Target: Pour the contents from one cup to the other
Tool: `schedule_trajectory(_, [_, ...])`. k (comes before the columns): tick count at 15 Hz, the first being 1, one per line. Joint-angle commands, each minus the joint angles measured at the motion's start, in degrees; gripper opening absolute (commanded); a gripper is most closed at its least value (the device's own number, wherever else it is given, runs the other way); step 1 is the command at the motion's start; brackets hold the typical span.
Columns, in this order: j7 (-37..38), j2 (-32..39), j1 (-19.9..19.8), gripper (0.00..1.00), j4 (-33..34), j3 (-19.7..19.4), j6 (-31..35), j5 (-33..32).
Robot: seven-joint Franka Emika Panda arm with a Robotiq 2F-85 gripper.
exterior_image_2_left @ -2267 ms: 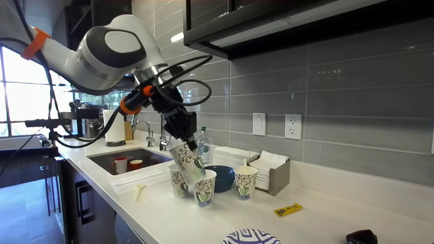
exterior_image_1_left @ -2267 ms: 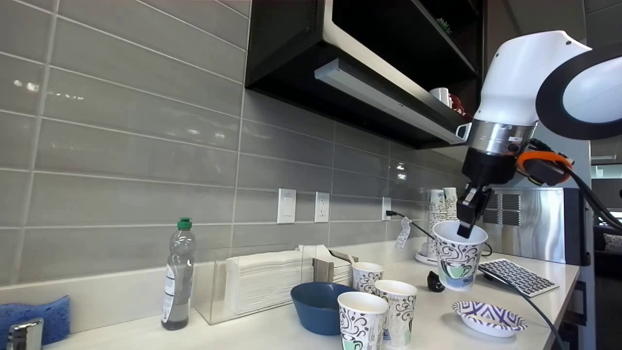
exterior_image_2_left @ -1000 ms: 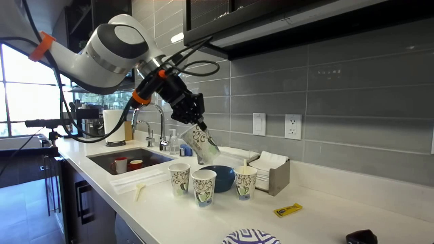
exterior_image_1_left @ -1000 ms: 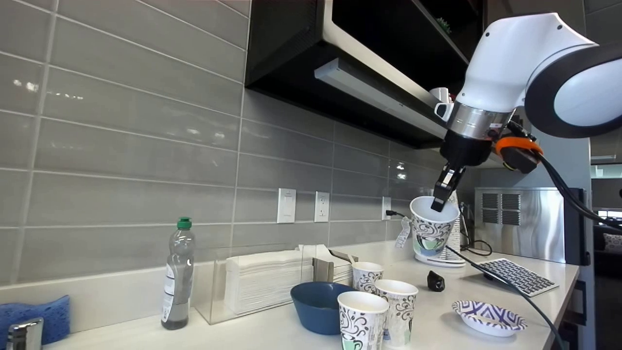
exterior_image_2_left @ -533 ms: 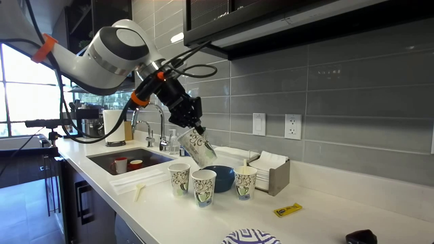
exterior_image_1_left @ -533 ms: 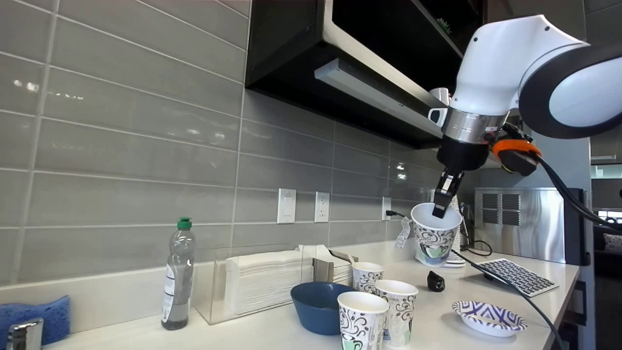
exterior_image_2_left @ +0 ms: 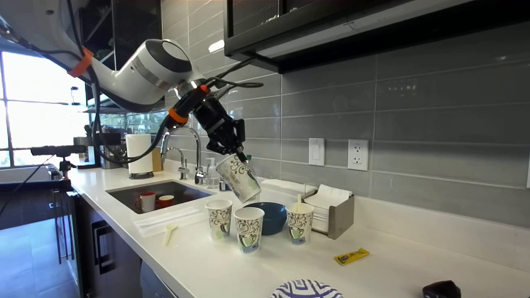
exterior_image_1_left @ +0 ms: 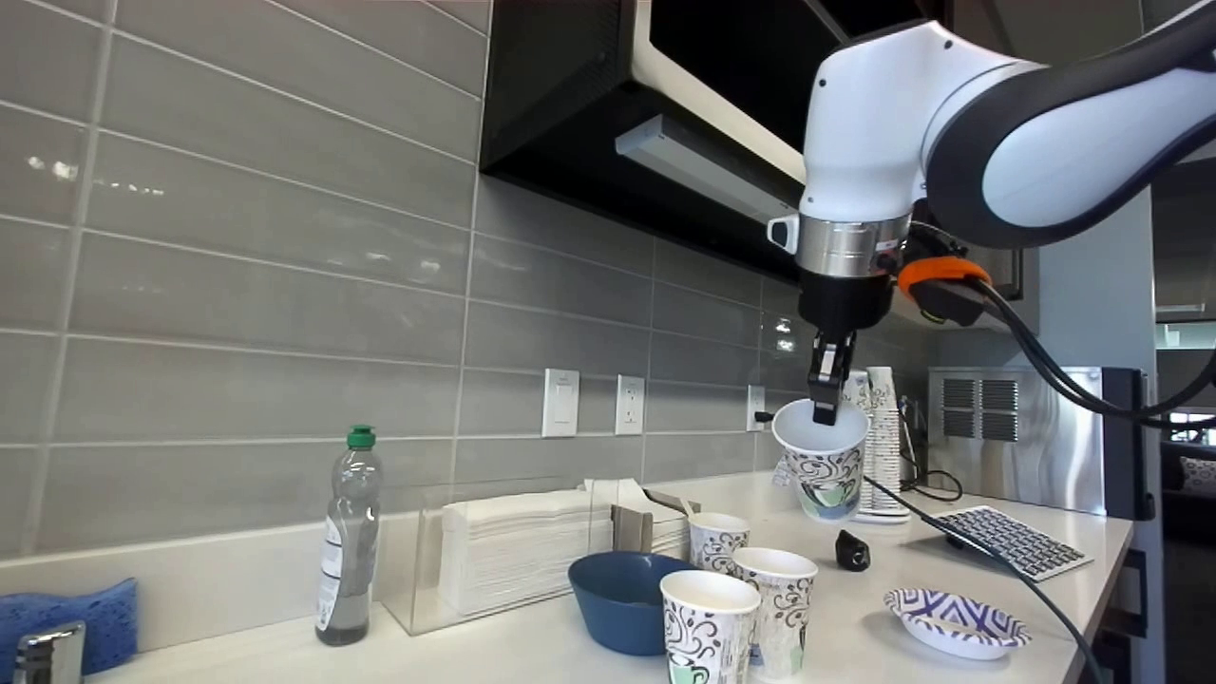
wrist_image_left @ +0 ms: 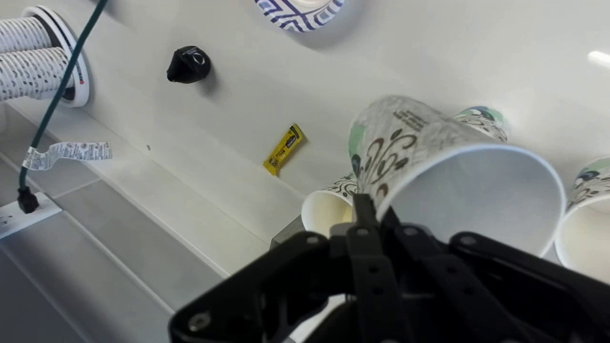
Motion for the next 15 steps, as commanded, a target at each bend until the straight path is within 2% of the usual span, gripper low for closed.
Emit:
schedule_trajectory(1, [3.3,7.2,2.1,0.01,6.5,0.6,-6.9,-5.4])
schedule_trajectory(3, [4.8,9.9,3.9,0.01,8.2,0.3,-8.4,-7.5])
schedule_trajectory(4, [3.4,6.4,5.3,0.04,5.0,-2.3,-6.6,-5.6])
schedule_trajectory(8, [4.4,9.5,6.4,0.04,6.9,-2.3,-7.3,-6.7])
schedule_trajectory(9, [4.4,9.5,6.4,0.01,7.1,-2.3,-7.5,-6.7])
schedule_trajectory(15, [7.9,14.2,10.6,0.01,11.9,0.6,-25.7,-10.9])
